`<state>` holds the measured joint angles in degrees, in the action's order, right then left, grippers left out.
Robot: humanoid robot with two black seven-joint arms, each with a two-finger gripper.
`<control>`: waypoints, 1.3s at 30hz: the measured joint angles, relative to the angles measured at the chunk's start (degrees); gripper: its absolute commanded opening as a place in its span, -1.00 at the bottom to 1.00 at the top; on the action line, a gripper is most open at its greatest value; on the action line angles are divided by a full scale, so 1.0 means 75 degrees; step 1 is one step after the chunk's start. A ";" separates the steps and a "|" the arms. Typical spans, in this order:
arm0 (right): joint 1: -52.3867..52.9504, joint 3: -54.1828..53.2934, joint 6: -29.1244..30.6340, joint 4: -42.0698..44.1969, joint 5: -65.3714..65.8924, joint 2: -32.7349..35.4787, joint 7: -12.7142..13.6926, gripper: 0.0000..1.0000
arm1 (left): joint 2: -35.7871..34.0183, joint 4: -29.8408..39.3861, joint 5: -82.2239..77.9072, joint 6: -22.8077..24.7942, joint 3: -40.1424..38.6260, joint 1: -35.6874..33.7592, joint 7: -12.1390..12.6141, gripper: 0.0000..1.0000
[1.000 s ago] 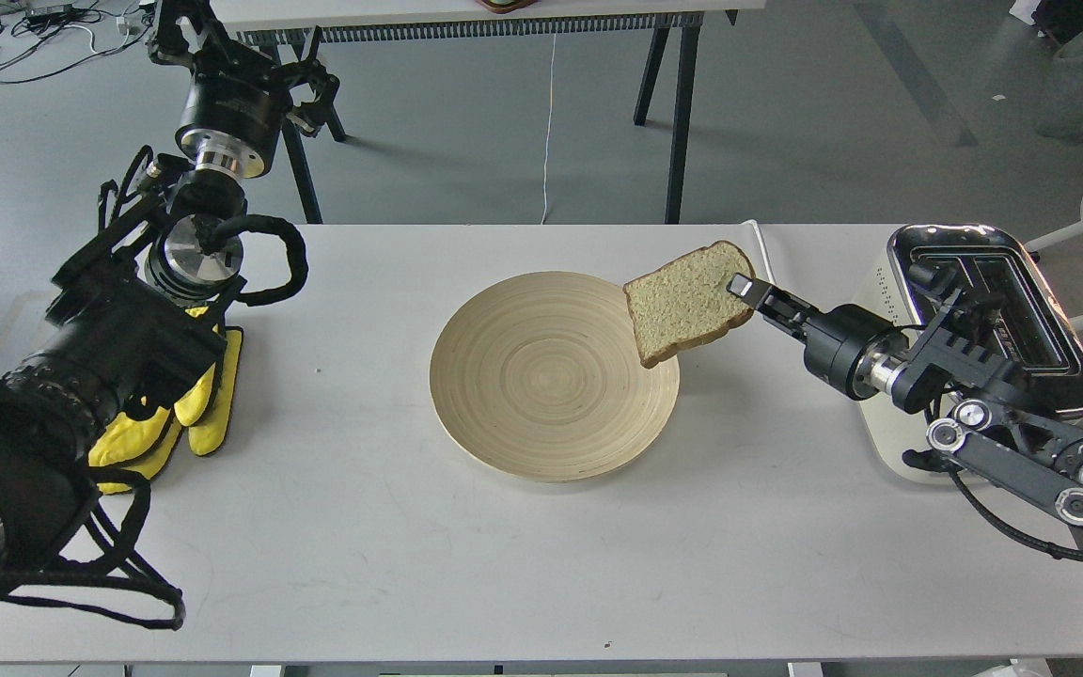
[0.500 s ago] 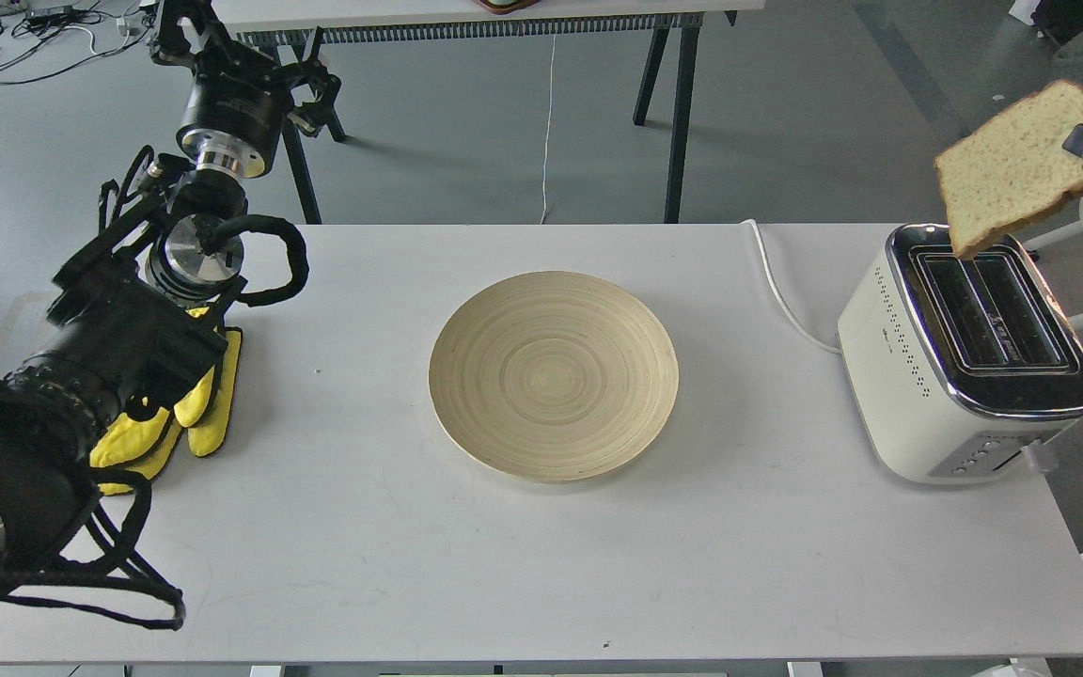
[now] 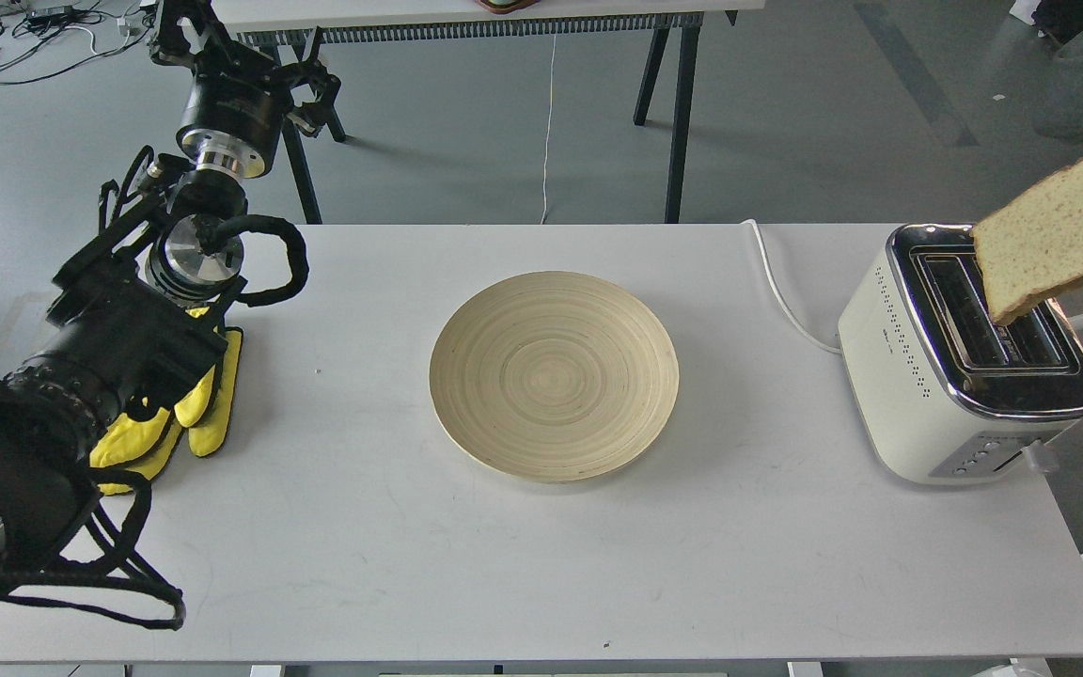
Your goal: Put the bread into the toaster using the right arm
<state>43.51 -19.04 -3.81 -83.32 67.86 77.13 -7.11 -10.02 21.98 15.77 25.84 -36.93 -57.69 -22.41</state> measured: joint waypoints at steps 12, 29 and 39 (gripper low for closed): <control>-0.0088 0.0601 -0.0017 -0.0012 0.0010 -0.0130 0.0013 -0.84 | 0.0000 0.0000 0.0004 0.0000 0.0001 -0.0002 0.0000 1.00; -0.0047 0.0454 -0.0246 0.0012 -0.0054 -0.1006 -0.0037 0.97 | 0.0000 0.0000 -0.0004 0.0001 0.0002 -0.0005 0.0000 1.00; -0.0029 -0.2081 -0.0226 0.0415 -0.2993 -0.2655 -0.0335 1.00 | 0.0004 0.0000 -0.0004 0.0004 0.0002 0.0002 0.0000 1.00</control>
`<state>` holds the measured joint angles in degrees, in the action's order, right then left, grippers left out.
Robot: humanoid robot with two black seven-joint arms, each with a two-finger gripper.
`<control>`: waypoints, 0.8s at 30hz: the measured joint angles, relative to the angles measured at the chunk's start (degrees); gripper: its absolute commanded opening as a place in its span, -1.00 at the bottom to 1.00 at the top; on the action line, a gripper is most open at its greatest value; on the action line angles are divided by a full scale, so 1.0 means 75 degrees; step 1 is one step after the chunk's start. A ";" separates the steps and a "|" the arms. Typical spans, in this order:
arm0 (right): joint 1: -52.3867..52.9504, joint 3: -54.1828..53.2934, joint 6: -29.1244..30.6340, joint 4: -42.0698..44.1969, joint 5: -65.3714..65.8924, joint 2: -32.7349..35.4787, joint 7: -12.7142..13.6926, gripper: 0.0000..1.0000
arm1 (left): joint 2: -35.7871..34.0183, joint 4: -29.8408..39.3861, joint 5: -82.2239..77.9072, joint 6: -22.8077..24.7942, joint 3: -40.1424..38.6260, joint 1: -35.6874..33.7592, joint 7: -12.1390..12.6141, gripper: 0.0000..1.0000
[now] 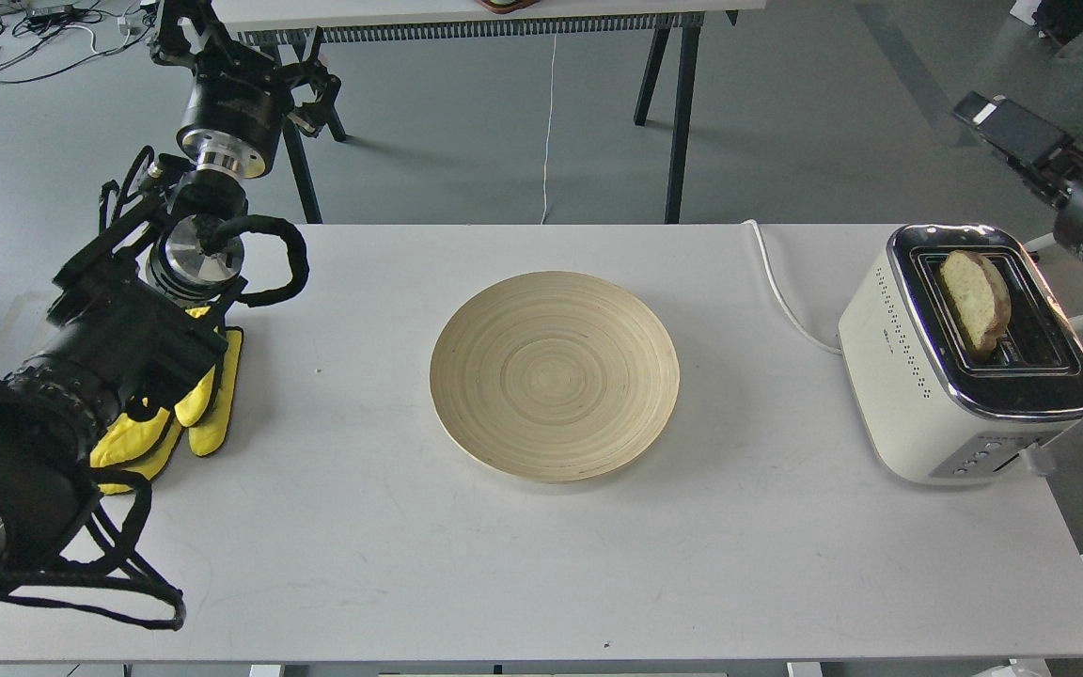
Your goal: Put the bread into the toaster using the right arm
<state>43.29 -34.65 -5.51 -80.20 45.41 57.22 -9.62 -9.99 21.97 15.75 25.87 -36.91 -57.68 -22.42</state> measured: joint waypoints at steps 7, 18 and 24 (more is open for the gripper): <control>0.0003 -0.1423 -0.0011 0.0721 -0.1466 -0.2026 -0.0069 1.00 | -0.0004 0.0000 0.0000 0.0004 0.0003 0.0003 0.0000 1.00; 0.0226 -0.3599 0.0314 0.3347 -0.4077 -0.4790 0.0106 1.00 | 0.0008 0.0000 0.0000 0.0008 0.0021 -0.0008 0.0000 1.00; 0.0366 -0.3726 0.2115 0.4657 -0.5549 -0.5273 0.0156 1.00 | 0.0004 0.0000 -0.0001 0.0008 0.0032 -0.0008 0.0009 1.00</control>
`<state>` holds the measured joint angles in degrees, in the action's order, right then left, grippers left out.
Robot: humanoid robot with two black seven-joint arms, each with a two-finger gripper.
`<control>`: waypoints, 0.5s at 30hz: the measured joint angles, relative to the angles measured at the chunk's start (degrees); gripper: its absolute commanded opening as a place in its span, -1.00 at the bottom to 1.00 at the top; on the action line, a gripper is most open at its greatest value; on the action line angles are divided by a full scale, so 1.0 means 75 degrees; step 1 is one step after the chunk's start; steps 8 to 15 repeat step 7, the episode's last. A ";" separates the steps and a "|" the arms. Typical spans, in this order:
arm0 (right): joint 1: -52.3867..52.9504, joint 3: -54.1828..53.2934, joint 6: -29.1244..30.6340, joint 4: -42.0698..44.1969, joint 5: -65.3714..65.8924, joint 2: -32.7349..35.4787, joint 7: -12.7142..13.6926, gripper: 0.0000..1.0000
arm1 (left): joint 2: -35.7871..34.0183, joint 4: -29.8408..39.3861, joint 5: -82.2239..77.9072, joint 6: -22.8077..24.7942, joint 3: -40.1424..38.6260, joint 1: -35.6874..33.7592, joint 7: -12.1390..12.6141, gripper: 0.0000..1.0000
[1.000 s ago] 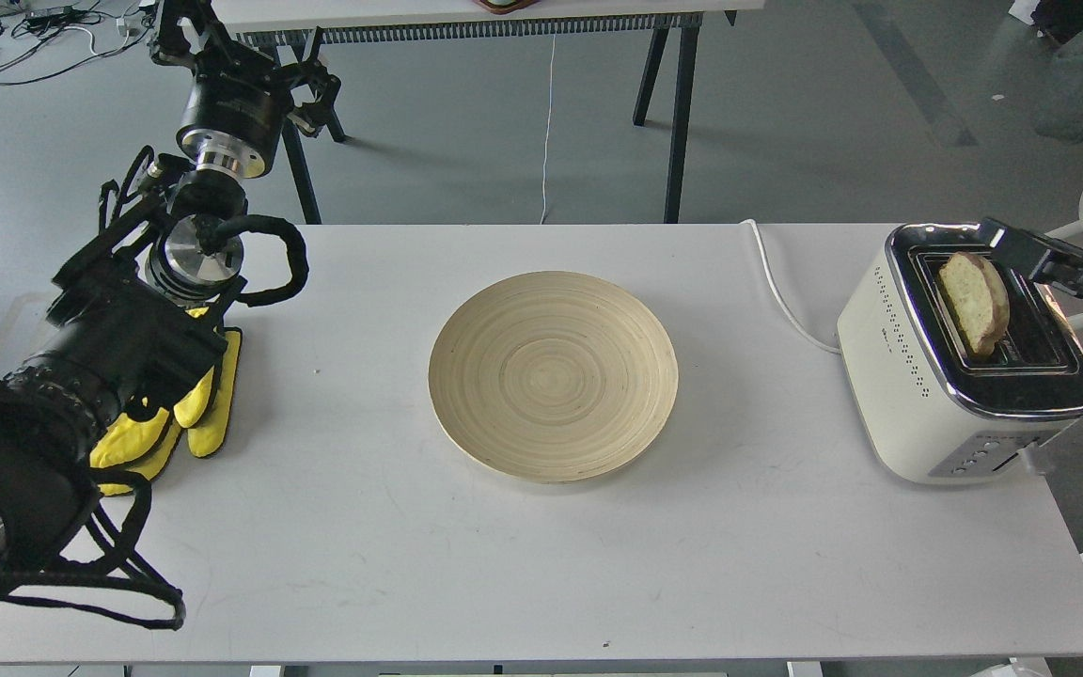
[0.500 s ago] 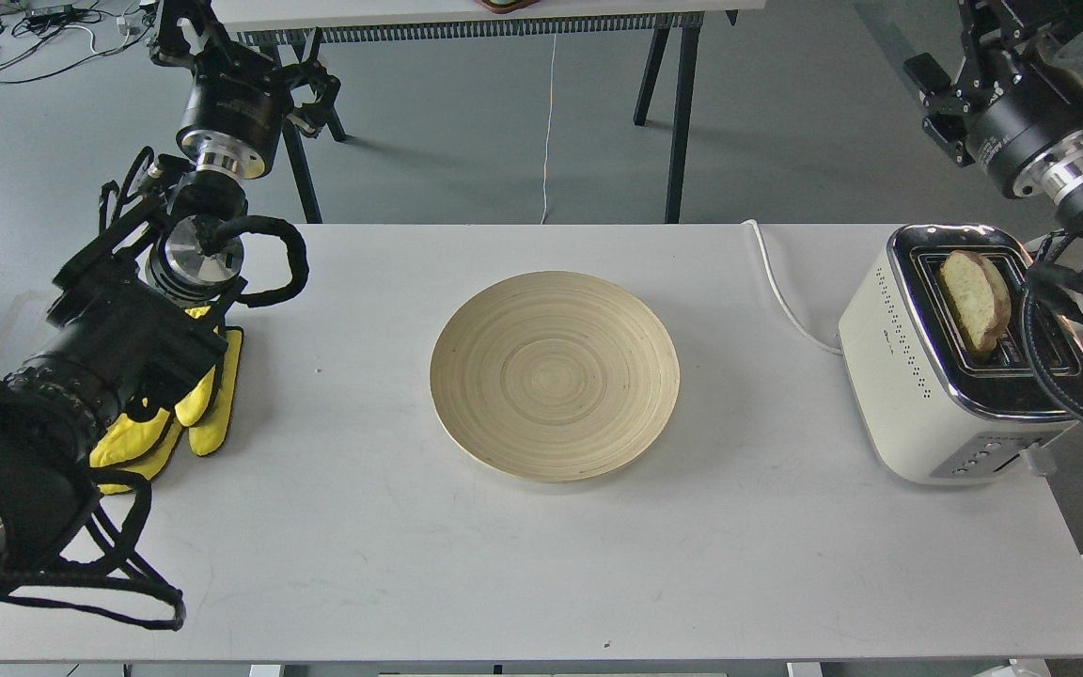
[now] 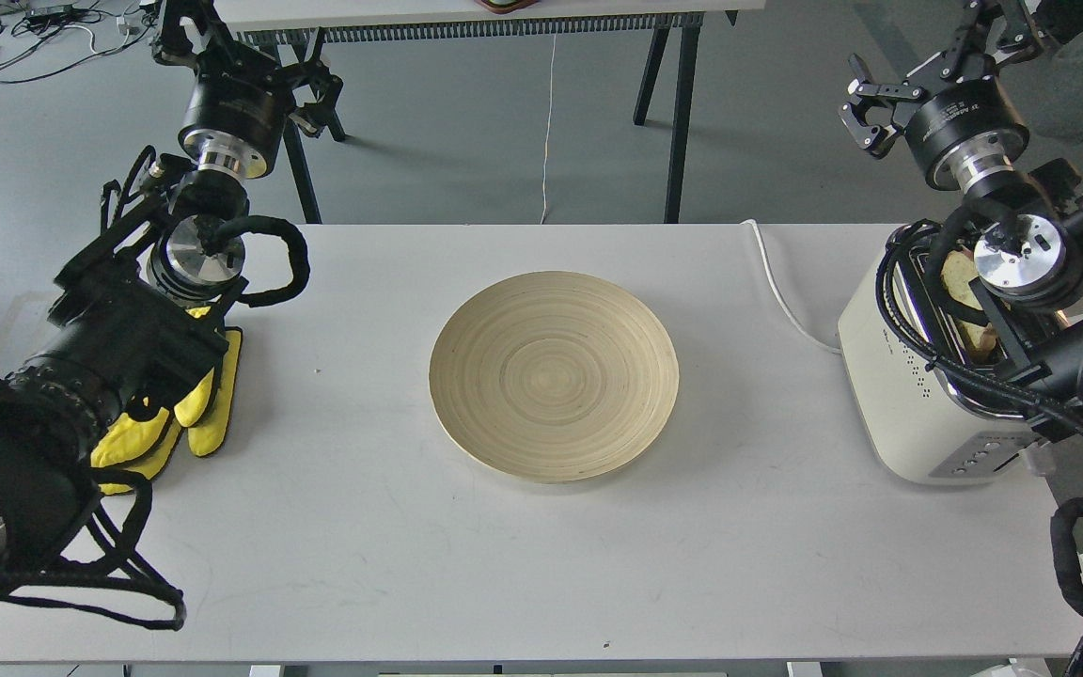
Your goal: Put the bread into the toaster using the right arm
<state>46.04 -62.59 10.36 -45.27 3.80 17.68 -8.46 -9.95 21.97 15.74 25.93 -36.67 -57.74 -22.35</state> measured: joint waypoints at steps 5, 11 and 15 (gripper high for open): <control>0.0018 -0.0005 0.0181 0.0323 -0.0262 -0.0128 -0.0073 1.00 | -0.0008 0.0000 -0.0001 0.0000 0.0003 0.0000 0.0003 1.00; 0.0027 -0.0002 0.0194 0.0344 -0.0268 -0.0136 -0.0078 1.00 | -0.0008 0.0000 -0.0001 0.0002 0.0003 0.0000 0.0004 1.00; 0.0027 -0.0002 0.0194 0.0344 -0.0268 -0.0136 -0.0078 1.00 | -0.0008 0.0000 -0.0001 0.0002 0.0003 0.0000 0.0004 1.00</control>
